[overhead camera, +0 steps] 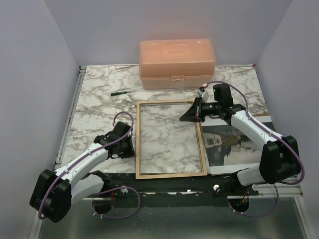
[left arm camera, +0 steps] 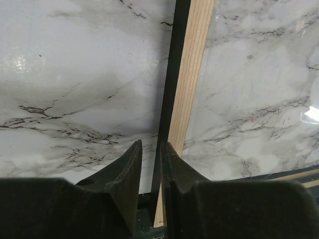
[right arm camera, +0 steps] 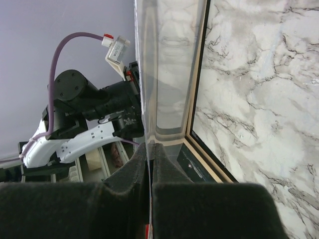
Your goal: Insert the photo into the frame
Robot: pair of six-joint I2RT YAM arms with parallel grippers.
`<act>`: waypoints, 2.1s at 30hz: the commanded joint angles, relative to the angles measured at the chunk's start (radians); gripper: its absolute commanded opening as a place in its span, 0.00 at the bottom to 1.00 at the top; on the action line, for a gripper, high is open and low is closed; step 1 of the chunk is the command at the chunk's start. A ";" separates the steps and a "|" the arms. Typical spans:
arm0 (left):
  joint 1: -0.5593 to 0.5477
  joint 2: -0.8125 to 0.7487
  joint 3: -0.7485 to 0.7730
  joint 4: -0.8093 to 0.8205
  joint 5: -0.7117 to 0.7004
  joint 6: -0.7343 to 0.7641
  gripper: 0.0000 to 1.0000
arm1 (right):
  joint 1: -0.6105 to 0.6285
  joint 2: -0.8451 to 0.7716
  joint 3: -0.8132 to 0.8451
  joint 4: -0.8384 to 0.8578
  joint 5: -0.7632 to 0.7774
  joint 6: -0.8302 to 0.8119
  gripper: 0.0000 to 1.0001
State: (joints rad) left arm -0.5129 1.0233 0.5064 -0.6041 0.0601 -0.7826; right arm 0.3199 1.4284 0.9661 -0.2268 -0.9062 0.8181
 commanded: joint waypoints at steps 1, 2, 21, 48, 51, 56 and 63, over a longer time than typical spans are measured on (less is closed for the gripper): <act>-0.005 0.011 0.004 -0.023 -0.047 0.006 0.22 | 0.007 -0.054 0.013 -0.013 -0.006 -0.007 0.00; -0.005 0.012 0.004 -0.023 -0.048 0.006 0.22 | 0.007 -0.059 0.009 -0.014 -0.005 -0.007 0.00; -0.007 0.013 0.004 -0.023 -0.049 0.006 0.22 | 0.006 -0.030 0.050 -0.057 0.011 -0.049 0.00; -0.012 0.024 0.009 -0.025 -0.051 0.011 0.22 | 0.006 -0.014 0.071 -0.054 0.008 -0.050 0.00; -0.012 0.027 0.009 -0.025 -0.051 0.010 0.22 | 0.007 -0.015 0.075 -0.057 0.012 -0.055 0.00; -0.012 0.030 0.010 -0.025 -0.051 0.012 0.22 | 0.007 0.006 0.072 -0.058 0.010 -0.065 0.00; -0.013 0.036 0.011 -0.025 -0.051 0.014 0.22 | 0.007 0.003 0.074 -0.073 0.017 -0.074 0.00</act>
State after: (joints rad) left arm -0.5194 1.0378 0.5163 -0.6109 0.0570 -0.7822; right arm 0.3210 1.4372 1.0092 -0.2882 -0.8879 0.7593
